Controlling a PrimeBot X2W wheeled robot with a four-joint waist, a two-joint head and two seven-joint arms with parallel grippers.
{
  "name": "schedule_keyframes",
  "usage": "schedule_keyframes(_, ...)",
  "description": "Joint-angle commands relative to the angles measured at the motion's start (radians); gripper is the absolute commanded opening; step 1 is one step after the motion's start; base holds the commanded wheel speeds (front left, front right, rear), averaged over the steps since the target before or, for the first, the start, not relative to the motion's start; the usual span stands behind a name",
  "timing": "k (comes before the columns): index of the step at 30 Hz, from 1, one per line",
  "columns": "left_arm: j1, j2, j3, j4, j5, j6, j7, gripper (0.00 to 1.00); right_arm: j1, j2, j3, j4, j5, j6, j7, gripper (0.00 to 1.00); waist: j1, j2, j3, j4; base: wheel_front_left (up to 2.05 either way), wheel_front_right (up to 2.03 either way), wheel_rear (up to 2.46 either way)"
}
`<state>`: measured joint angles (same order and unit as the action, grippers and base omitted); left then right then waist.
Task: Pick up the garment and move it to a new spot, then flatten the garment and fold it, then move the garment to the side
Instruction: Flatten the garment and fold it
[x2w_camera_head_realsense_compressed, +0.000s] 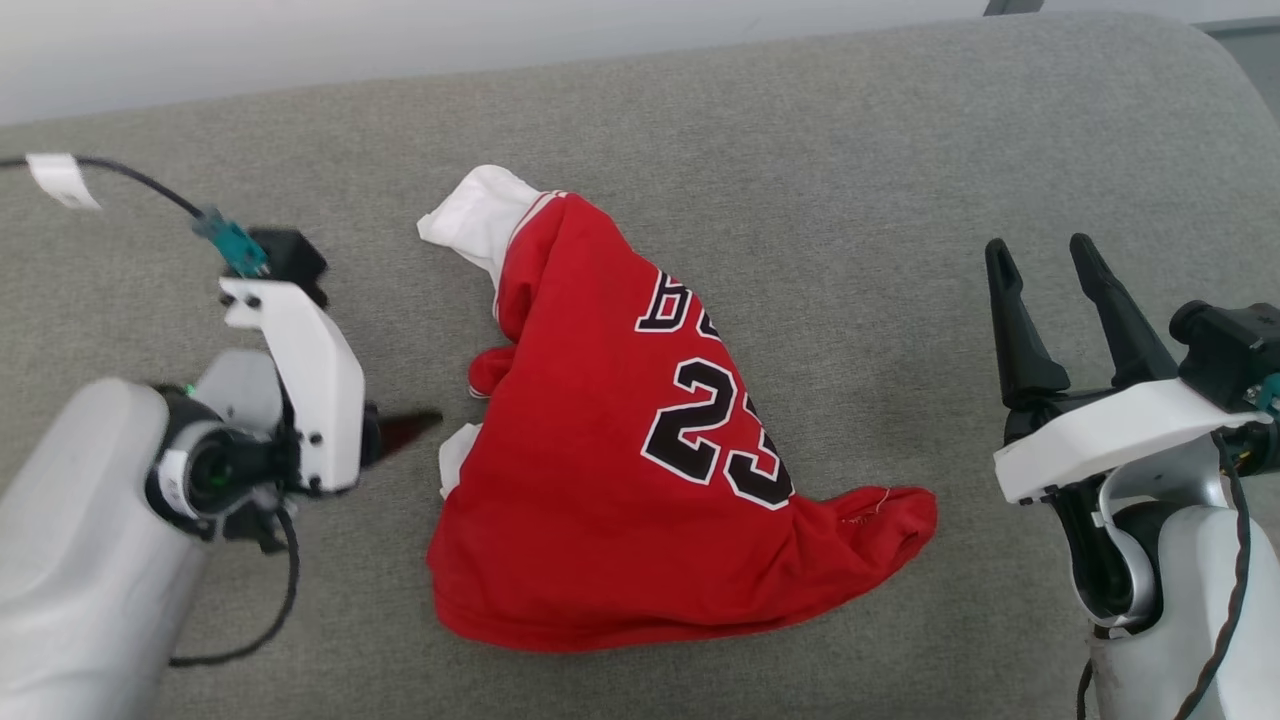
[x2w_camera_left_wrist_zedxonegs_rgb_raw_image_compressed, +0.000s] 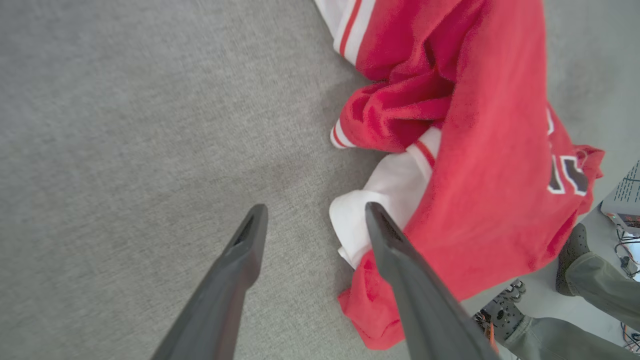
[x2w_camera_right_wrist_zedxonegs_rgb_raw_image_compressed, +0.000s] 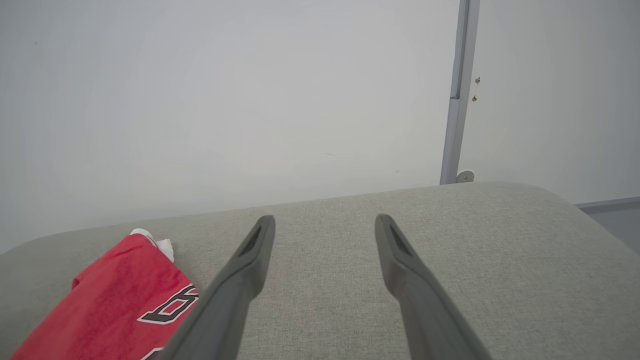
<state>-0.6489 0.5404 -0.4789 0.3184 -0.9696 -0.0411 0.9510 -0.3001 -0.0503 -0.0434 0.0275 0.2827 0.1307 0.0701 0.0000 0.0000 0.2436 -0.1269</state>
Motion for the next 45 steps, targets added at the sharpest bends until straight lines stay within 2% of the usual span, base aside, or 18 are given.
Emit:
schedule_keyframes(1,0.016,-0.001,-0.006,-0.002,-0.005,0.002,0.012,1.0,0.005,0.0,-0.003,-0.006,0.005,0.0,-0.002,1.0,0.0,0.0,0.001,-0.003,0.0,0.0,0.0)
schedule_keyframes(12,0.041,-0.018,-0.027,-0.072,-0.04,0.029,0.075,1.0,0.013,0.0,-0.008,-0.012,0.006,0.0,0.006,1.0,0.0,0.0,0.006,-0.004,0.0,0.0,0.0)
schedule_keyframes(17,0.039,-0.021,-0.038,-0.075,-0.017,0.016,0.052,1.0,0.001,0.0,0.002,-0.01,0.011,0.0,0.006,1.0,0.0,0.0,0.018,-0.007,0.0,0.0,0.0)
schedule_keyframes(28,0.002,-0.027,-0.027,0.056,0.007,-0.036,-0.044,1.0,-0.02,0.0,0.012,-0.012,0.014,0.0,-0.002,1.0,0.0,0.0,0.057,-0.032,0.0,0.0,0.0)
schedule_keyframes(34,0.003,-0.028,-0.035,0.143,0.004,-0.04,-0.046,1.0,-0.024,0.0,0.007,-0.017,0.013,0.0,-0.002,1.0,0.0,0.0,0.071,-0.04,0.0,0.0,0.0)
schedule_keyframes(40,0.015,-0.057,-0.052,0.202,-0.02,-0.028,-0.005,1.0,-0.027,0.0,0.002,-0.019,0.012,0.0,-0.004,1.0,0.0,0.0,0.076,-0.038,0.0,0.0,0.0)
schedule_keyframes(41,0.021,-0.061,-0.056,0.21,-0.027,-0.024,0.007,0.17,-0.027,0.0,0.002,-0.019,0.011,0.0,-0.005,1.0,0.0,0.0,0.076,-0.037,0.0,0.0,0.0)
schedule_keyframes(42,0.025,-0.062,-0.062,0.214,-0.028,-0.023,0.018,0.0,-0.028,0.0,0.001,-0.018,0.011,0.0,-0.005,1.0,0.0,0.0,0.075,-0.035,0.0,0.0,0.0)
schedule_keyframes(45,0.018,-0.063,-0.06,0.21,-0.032,-0.022,0.024,0.0,-0.029,0.0,-0.001,-0.015,0.01,0.0,-0.007,1.0,0.0,0.0,0.073,-0.03,0.0,0.0,0.0)
